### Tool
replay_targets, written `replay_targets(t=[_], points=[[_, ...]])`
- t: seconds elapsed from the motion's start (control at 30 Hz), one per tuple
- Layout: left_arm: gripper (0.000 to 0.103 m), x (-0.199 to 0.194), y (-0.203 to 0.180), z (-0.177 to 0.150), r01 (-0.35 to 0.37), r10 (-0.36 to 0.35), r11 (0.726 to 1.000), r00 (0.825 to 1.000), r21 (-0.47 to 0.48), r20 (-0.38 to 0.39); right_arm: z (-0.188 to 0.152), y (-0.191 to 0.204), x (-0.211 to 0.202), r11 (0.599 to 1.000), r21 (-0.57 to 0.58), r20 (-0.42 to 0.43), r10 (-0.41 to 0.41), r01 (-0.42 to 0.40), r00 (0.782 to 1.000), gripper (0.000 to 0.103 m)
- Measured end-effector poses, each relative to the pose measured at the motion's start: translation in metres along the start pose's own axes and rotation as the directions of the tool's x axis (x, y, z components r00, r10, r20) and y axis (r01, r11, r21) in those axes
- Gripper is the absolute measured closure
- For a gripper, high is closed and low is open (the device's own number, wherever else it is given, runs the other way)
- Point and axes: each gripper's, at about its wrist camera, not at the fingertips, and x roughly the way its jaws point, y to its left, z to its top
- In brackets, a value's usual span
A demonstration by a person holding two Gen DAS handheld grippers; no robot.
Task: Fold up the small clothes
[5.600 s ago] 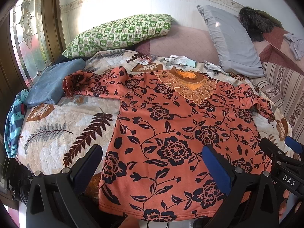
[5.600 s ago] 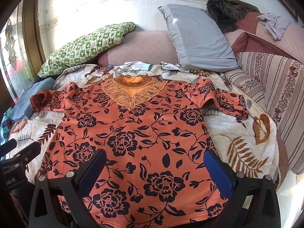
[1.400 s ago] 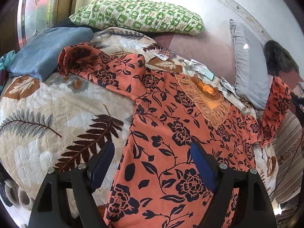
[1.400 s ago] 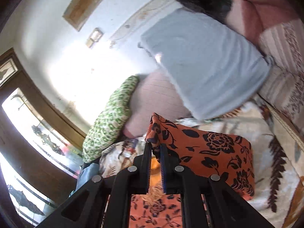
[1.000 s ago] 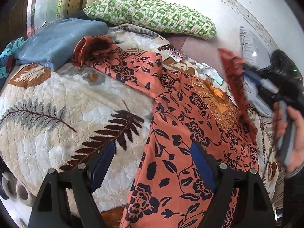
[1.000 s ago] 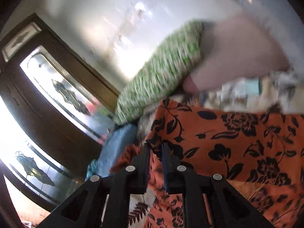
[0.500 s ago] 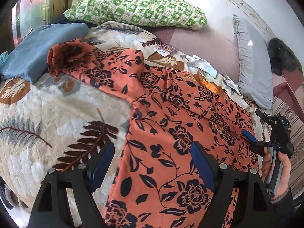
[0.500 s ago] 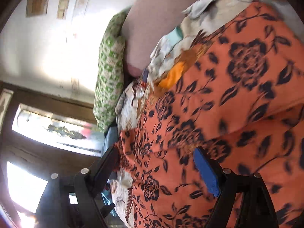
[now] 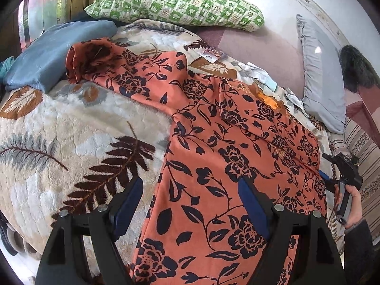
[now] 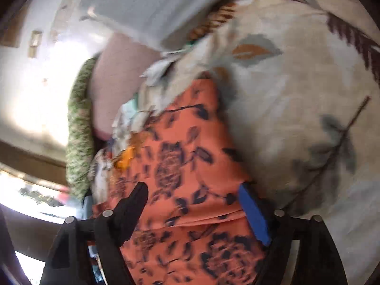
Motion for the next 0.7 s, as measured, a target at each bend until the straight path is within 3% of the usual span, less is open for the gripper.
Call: replay_targets(t=[0.03, 0.07, 0.1, 0.13, 0.23, 0.27, 0.3, 0.33, 0.37, 0.4, 0.47, 0.53, 0.6, 0.63, 0.7], points=[[0.021, -0.004, 0.002, 0.0, -0.002, 0.002, 1.0, 1.0, 0.007, 0.01, 0.003, -0.015, -0.008, 0.992, 0.122, 0.049, -0.03, 0.023, 0.998, 0.051], [0.021, -0.007, 0.006, 0.001, -0.01, 0.01, 1.0, 1.0, 0.011, 0.025, 0.004, -0.011, -0.019, 0.987, 0.137, 0.084, -0.097, 0.085, 0.992, 0.045], [0.021, -0.007, 0.011, 0.003, -0.023, 0.023, 1.0, 0.999, 0.005, 0.034, 0.002, 0.007, -0.024, 0.994, 0.056, 0.099, -0.102, 0.097, 0.99, 0.036], [0.021, -0.005, 0.017, 0.005, -0.031, 0.031, 0.999, 0.999, -0.013, 0.032, -0.001, 0.025, -0.025, 0.998, -0.027, 0.077, -0.052, 0.054, 0.996, 0.032], [0.021, 0.006, 0.035, 0.012, -0.02, 0.02, 0.996, 1.0, -0.089, -0.004, -0.013, 0.073, -0.02, 0.974, -0.213, -0.018, 0.081, -0.083, 0.997, 0.029], [0.021, 0.006, 0.04, 0.015, -0.02, 0.02, 0.994, 1.0, -0.107, -0.004, -0.015, 0.076, -0.015, 0.966, -0.249, -0.01, 0.069, -0.069, 0.998, 0.026], [0.021, 0.005, 0.045, 0.017, -0.022, 0.023, 0.993, 1.0, -0.116, 0.004, -0.008, 0.07, -0.005, 0.968, -0.25, 0.006, -0.006, 0.008, 1.0, 0.025], [0.021, 0.002, 0.05, 0.021, -0.037, 0.039, 0.992, 0.999, -0.118, 0.015, 0.0, 0.05, 0.009, 0.973, -0.189, 0.0, -0.137, 0.135, 0.991, 0.025], [0.021, 0.0, 0.055, 0.025, -0.064, 0.067, 0.992, 0.997, -0.111, 0.026, 0.004, 0.027, 0.017, 0.979, -0.093, -0.014, -0.185, 0.183, 0.983, 0.031], [0.021, -0.002, 0.061, 0.031, -0.108, 0.111, 0.99, 0.993, -0.096, 0.034, 0.006, 0.023, 0.009, 0.987, -0.061, 0.041, -0.147, 0.15, 0.988, 0.03], [0.021, -0.004, 0.075, 0.046, -0.237, 0.24, 0.97, 0.969, -0.061, 0.065, -0.002, 0.043, -0.011, 0.971, -0.148, 0.113, -0.174, 0.189, 0.978, 0.026], [0.021, -0.002, 0.087, 0.065, -0.347, 0.347, 0.938, 0.933, -0.007, 0.094, -0.021, 0.062, -0.03, 0.953, -0.241, 0.161, -0.148, 0.184, 0.976, 0.026], [0.021, 0.001, 0.099, 0.085, -0.389, 0.384, 0.921, 0.916, 0.028, 0.113, -0.047, 0.07, -0.046, 0.938, -0.311, 0.176, -0.101, 0.152, 0.979, 0.025], [0.021, 0.003, 0.109, 0.094, -0.37, 0.367, 0.929, 0.923, 0.009, 0.112, -0.065, 0.073, -0.05, 0.926, -0.347, 0.174, -0.089, 0.146, 0.981, 0.025], [0.021, 0.008, 0.138, 0.108, -0.274, 0.284, 0.955, 0.955, -0.115, 0.089, -0.098, 0.074, -0.048, 0.899, -0.41, 0.174, -0.085, 0.15, 0.981, 0.024]])
